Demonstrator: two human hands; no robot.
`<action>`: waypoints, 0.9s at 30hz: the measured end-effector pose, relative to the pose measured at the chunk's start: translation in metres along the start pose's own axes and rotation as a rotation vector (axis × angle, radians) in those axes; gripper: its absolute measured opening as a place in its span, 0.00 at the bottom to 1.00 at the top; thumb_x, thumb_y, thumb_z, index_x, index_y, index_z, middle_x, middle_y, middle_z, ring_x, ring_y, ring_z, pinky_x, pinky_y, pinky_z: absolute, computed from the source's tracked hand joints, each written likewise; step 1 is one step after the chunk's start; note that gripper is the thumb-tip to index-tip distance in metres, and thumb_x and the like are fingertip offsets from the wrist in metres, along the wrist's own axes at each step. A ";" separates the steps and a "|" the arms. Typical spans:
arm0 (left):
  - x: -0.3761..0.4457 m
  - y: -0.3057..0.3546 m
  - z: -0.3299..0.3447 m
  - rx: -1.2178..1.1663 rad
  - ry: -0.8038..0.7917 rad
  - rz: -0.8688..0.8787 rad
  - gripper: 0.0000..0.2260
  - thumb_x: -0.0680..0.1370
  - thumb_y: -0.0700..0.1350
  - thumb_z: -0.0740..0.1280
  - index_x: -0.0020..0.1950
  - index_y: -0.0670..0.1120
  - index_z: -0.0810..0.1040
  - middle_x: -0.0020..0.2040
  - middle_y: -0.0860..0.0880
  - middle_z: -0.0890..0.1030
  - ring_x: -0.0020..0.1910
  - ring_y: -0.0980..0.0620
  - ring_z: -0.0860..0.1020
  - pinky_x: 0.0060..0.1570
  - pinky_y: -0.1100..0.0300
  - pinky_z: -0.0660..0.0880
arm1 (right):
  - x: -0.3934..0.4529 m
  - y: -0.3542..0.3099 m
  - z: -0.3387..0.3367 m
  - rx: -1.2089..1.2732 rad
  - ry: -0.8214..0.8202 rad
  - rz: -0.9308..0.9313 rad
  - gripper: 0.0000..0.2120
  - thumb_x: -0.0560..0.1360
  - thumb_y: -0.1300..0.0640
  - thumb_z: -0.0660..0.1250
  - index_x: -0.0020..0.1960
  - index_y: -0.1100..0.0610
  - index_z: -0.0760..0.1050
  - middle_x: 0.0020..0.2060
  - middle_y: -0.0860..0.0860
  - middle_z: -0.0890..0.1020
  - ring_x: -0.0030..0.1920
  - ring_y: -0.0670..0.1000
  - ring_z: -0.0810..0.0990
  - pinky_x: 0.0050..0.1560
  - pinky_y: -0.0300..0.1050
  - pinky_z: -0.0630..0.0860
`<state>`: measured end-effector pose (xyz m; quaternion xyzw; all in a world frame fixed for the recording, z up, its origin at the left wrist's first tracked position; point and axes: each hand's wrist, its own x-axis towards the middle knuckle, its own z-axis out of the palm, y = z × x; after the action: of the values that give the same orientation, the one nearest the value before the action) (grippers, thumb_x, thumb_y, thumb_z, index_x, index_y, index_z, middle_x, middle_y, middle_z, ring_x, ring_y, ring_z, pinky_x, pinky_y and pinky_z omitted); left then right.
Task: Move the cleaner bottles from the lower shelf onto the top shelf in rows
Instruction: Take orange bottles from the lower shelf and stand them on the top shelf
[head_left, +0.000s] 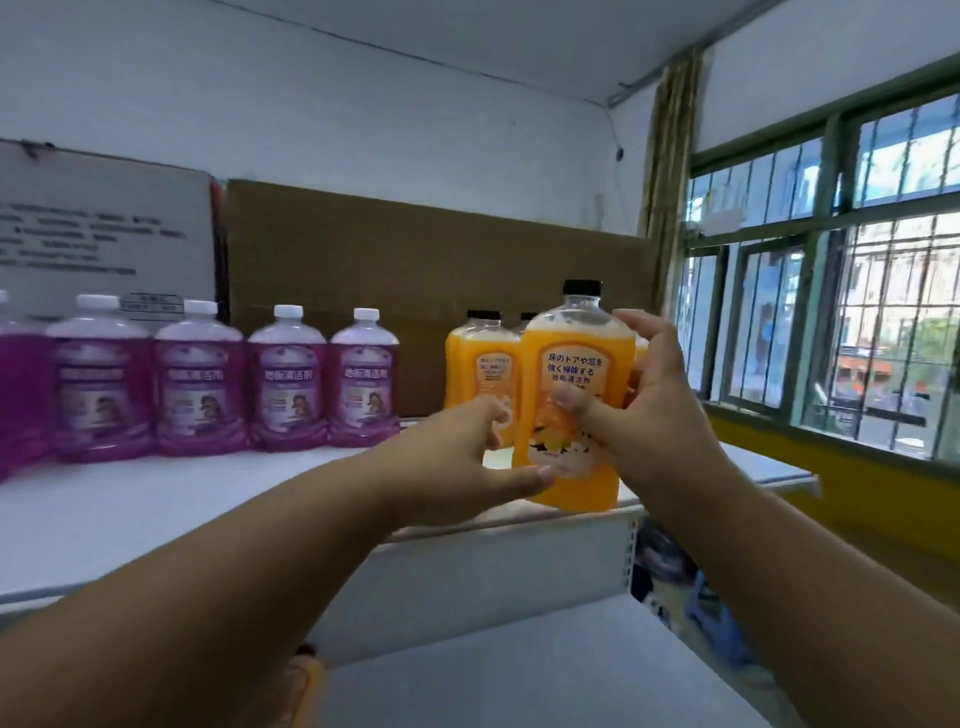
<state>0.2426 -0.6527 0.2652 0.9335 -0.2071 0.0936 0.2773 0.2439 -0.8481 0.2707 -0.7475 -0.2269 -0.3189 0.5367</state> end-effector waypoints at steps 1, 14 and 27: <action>0.006 -0.009 -0.002 0.034 -0.011 -0.034 0.38 0.67 0.74 0.65 0.72 0.57 0.64 0.66 0.54 0.75 0.55 0.57 0.75 0.44 0.63 0.73 | 0.007 0.008 0.009 0.010 -0.023 -0.007 0.35 0.68 0.47 0.76 0.65 0.32 0.59 0.54 0.41 0.76 0.51 0.46 0.82 0.42 0.46 0.84; 0.069 -0.041 0.025 0.341 0.009 -0.151 0.35 0.71 0.72 0.64 0.74 0.58 0.65 0.65 0.53 0.78 0.59 0.50 0.78 0.58 0.54 0.75 | 0.074 0.072 0.037 -0.090 -0.244 0.015 0.37 0.69 0.47 0.76 0.70 0.37 0.59 0.56 0.40 0.75 0.55 0.46 0.80 0.46 0.43 0.82; 0.069 -0.041 0.044 0.503 0.190 -0.311 0.30 0.77 0.70 0.54 0.66 0.48 0.72 0.62 0.46 0.77 0.60 0.45 0.75 0.60 0.45 0.74 | 0.100 0.091 0.056 -0.452 -0.142 -0.154 0.42 0.68 0.37 0.73 0.75 0.45 0.58 0.65 0.49 0.74 0.63 0.52 0.75 0.57 0.52 0.79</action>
<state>0.3252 -0.6690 0.2292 0.9804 -0.0054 0.1851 0.0669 0.3885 -0.8249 0.2704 -0.8497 -0.2432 -0.3480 0.3127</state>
